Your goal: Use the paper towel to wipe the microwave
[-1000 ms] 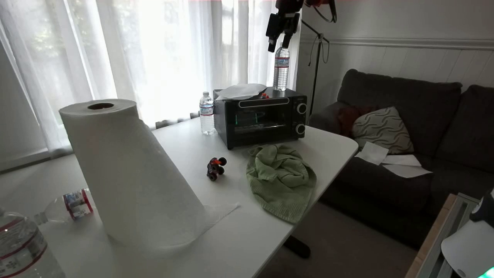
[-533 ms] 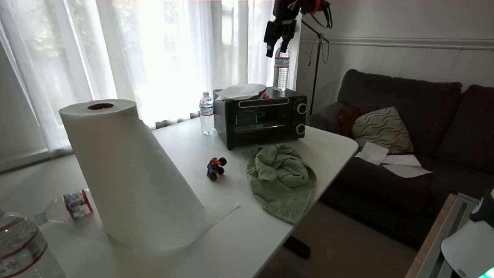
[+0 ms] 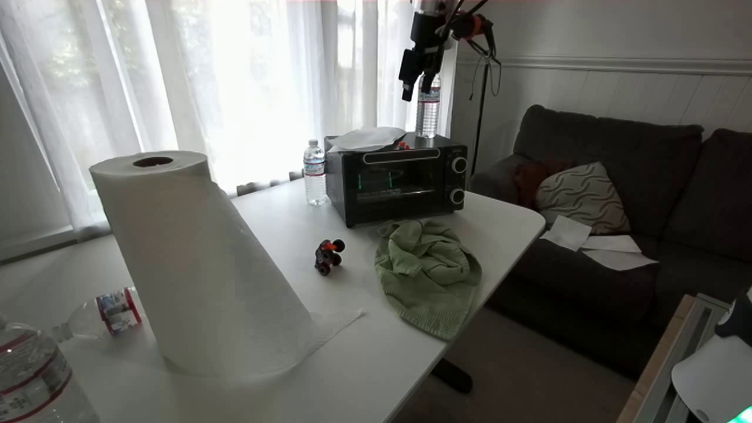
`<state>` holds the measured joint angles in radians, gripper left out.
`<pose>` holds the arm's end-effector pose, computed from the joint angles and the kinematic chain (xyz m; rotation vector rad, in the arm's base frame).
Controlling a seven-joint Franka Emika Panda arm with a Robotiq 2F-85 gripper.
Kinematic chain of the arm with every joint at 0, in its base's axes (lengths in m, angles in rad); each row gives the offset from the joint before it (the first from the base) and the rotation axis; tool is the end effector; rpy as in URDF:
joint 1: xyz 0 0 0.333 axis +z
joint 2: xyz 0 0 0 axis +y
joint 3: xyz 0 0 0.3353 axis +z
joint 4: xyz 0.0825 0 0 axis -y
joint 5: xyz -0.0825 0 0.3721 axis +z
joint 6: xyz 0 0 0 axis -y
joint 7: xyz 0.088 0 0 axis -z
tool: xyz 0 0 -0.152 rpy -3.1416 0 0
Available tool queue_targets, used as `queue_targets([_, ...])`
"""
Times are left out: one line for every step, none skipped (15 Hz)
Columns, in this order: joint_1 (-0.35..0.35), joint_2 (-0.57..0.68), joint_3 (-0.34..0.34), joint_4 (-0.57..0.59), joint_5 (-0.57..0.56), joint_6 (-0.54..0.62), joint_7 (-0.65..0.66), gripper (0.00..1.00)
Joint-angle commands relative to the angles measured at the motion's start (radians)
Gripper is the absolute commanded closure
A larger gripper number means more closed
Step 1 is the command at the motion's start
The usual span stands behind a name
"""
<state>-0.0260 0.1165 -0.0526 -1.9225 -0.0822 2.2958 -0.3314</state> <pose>0.6118 -0.0519 0.4378 2.9621 0.4485 0.3559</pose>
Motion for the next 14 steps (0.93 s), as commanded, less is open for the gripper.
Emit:
queue_targets([-0.014,0.075,0.016,0.054,0.017,0.021,-0.038,0.00])
queue_targets([-0.014,0.093,0.018,0.063,0.015,0.030,-0.033,0.00])
queue_targets([-0.013,0.115,0.019,0.075,0.009,0.031,-0.022,0.00])
queue_targets([-0.011,0.134,0.021,0.086,0.004,0.033,-0.014,0.00])
queue_targets([-0.009,0.154,0.025,0.099,0.004,0.031,-0.007,0.00])
queue_targets([-0.007,0.173,0.029,0.112,0.004,0.035,0.000,0.00])
queue_targets([-0.005,0.193,0.034,0.127,0.005,0.040,0.008,0.00])
queue_targets([-0.004,0.212,0.039,0.144,0.009,0.035,0.017,0.00])
queue_targets([-0.002,0.230,0.043,0.160,0.008,0.038,0.028,0.00])
queue_targets([0.001,0.250,0.045,0.176,0.004,0.045,0.046,0.00])
queue_targets([0.003,0.266,0.049,0.191,0.005,0.046,0.058,0.00])
queue_targets([0.002,0.283,0.052,0.202,0.007,0.063,0.066,0.00])
queue_targets([0.002,0.299,0.054,0.214,0.006,0.077,0.076,0.00])
queue_targets([0.000,0.315,0.056,0.224,0.007,0.093,0.082,0.00])
